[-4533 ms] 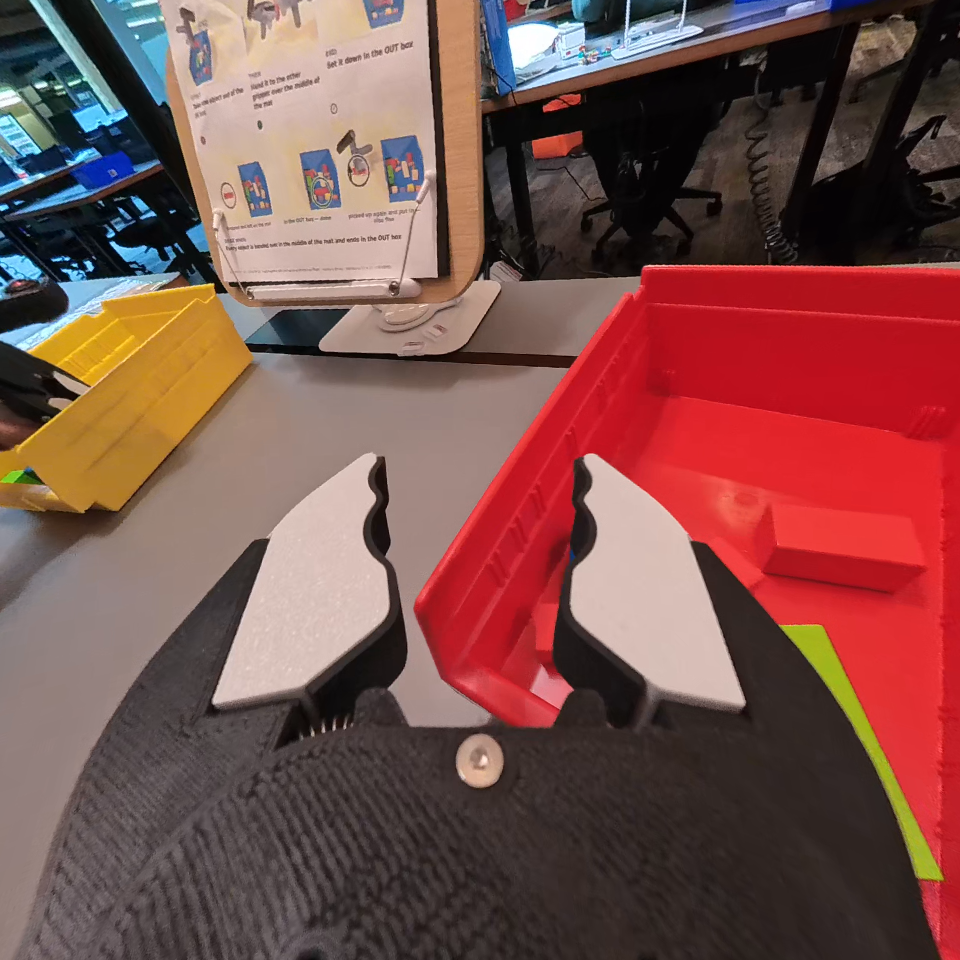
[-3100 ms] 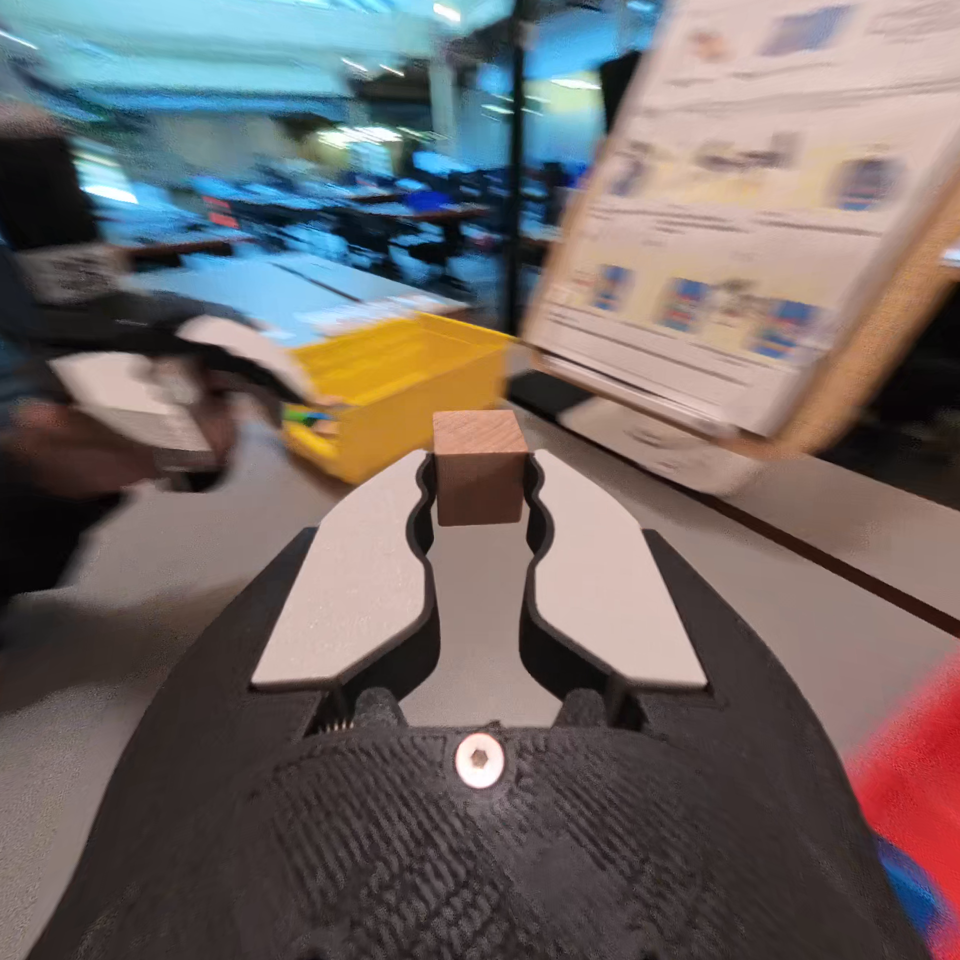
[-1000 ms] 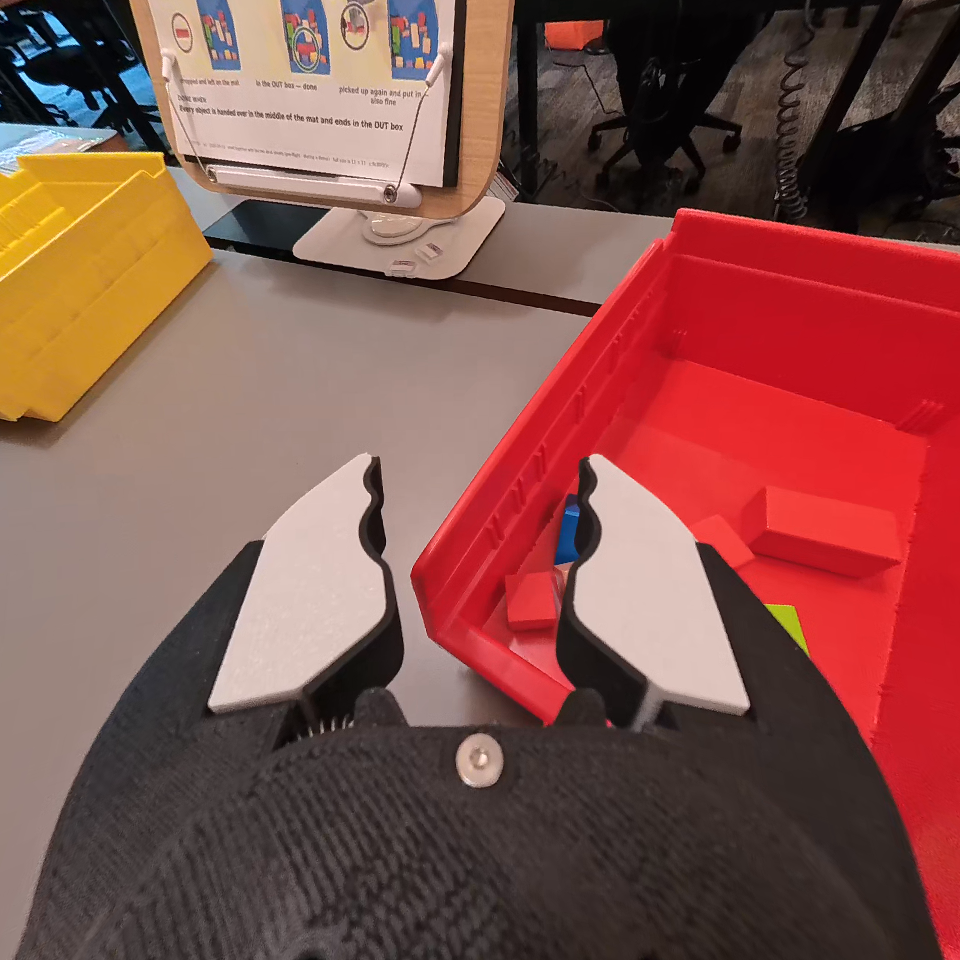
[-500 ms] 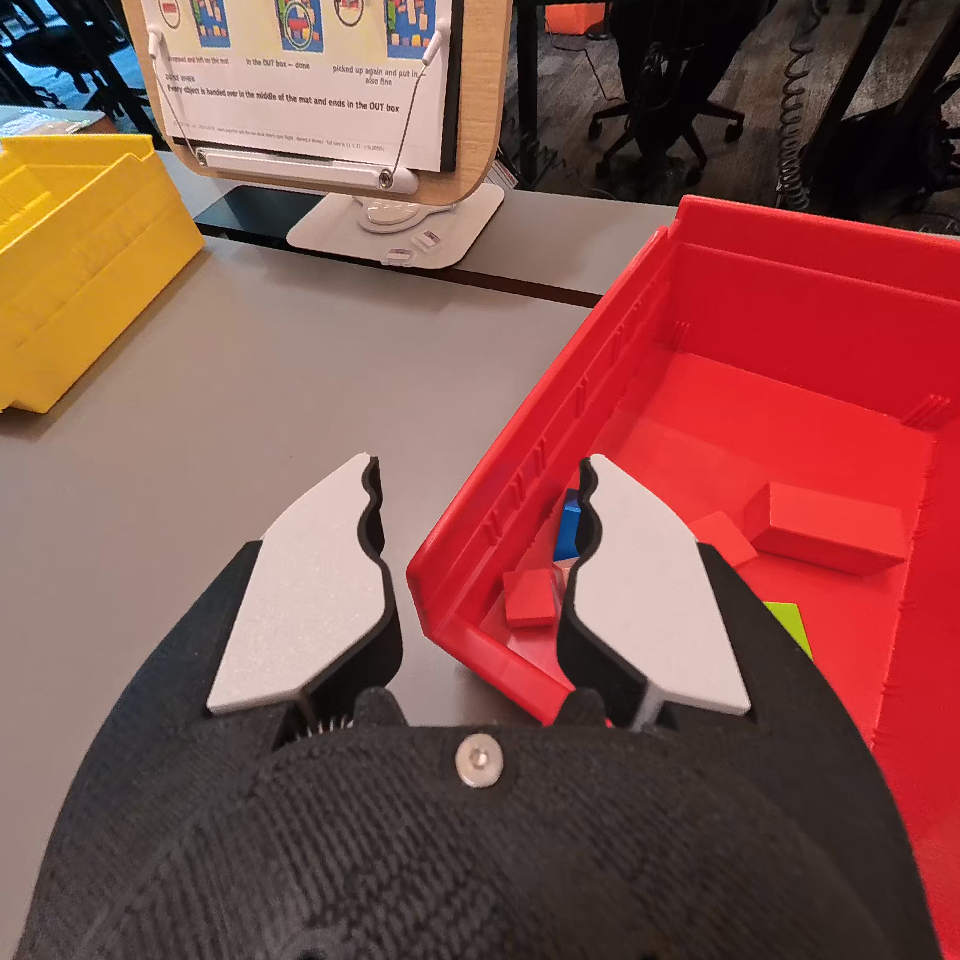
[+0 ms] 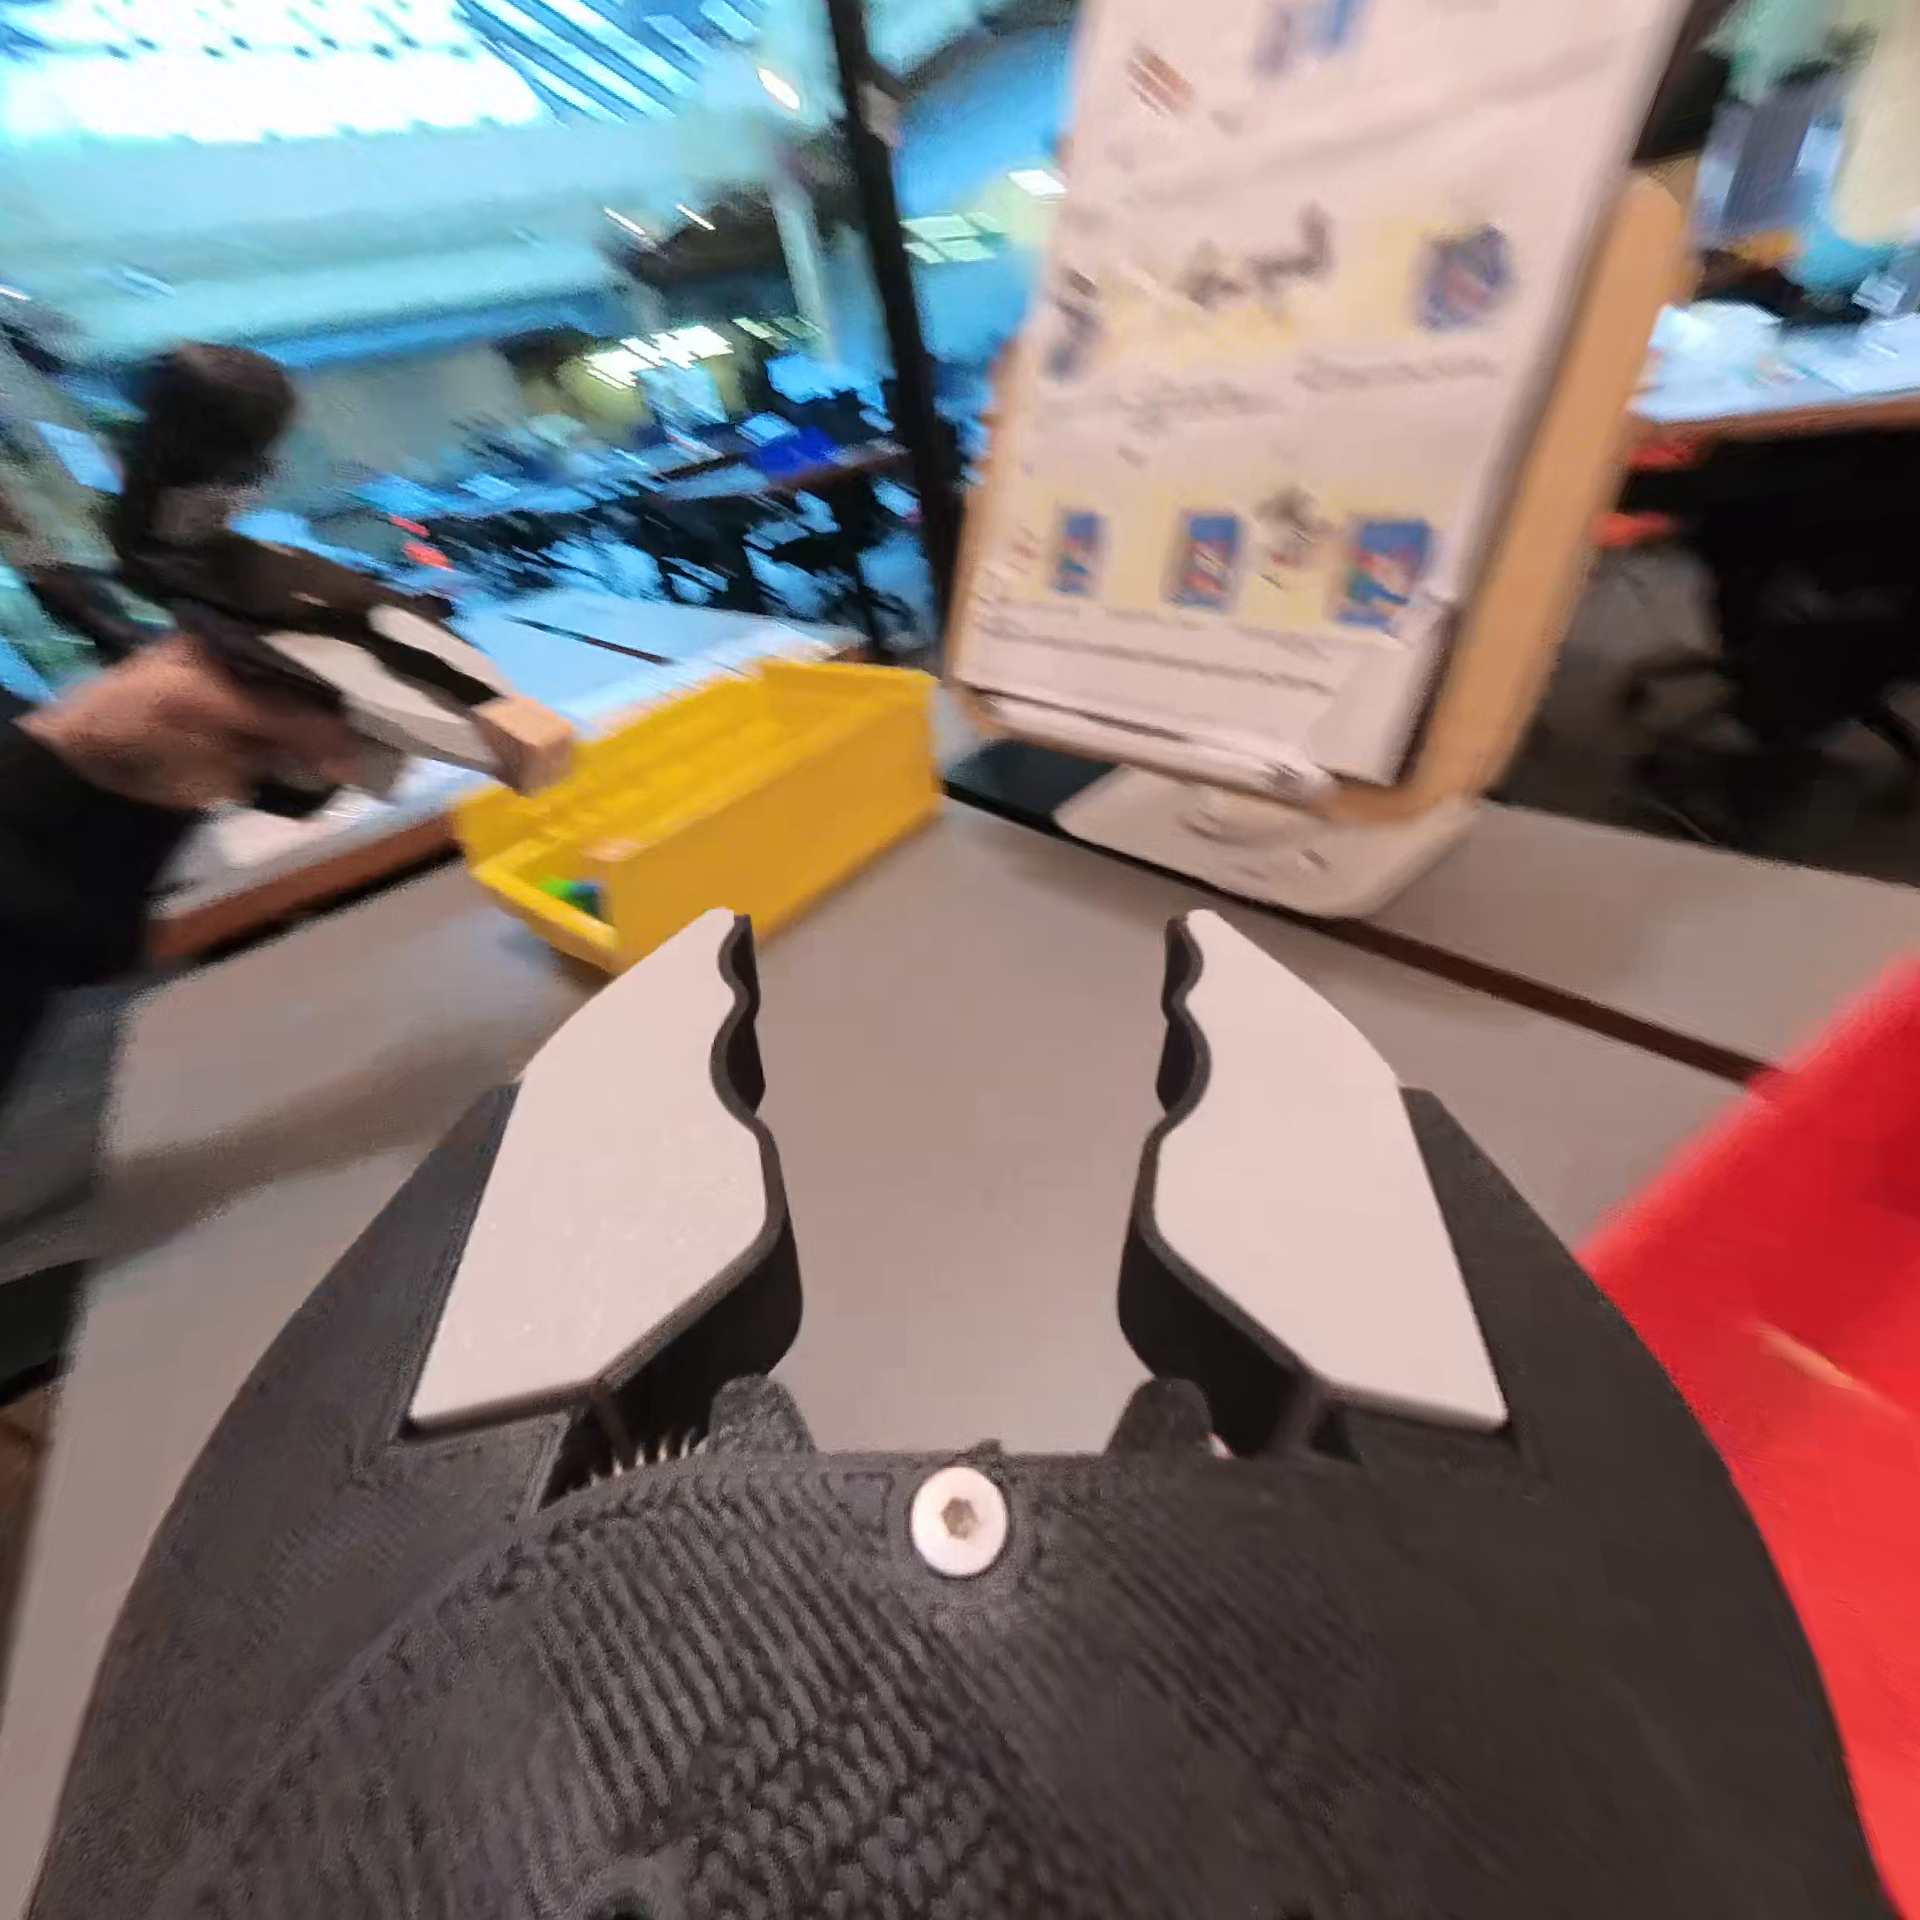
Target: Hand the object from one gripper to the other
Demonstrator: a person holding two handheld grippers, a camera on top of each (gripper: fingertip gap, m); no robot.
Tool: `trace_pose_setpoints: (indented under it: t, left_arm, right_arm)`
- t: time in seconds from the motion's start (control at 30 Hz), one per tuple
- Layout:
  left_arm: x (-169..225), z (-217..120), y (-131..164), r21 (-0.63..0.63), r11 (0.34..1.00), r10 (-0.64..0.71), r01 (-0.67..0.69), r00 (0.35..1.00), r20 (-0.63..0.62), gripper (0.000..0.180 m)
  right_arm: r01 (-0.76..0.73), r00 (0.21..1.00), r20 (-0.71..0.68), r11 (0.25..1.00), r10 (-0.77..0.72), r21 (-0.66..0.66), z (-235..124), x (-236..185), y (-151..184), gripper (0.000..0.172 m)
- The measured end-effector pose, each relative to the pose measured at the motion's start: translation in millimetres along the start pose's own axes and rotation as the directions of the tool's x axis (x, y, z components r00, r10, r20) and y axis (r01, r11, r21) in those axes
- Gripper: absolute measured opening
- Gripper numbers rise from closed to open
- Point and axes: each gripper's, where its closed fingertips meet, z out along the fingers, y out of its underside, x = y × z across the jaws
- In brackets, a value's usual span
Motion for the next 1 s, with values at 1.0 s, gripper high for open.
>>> trace_pose_setpoints:
  t: [1.0]
  left_arm:
    - [159.6,65.9,-44.0,0.366,0.927,0.183,-0.086,0.953,-0.240,0.045]
  right_arm:
    - [0.194,0.934,0.312,0.980,-0.174,-0.035,41.5,-107.0,14.3,0.035]
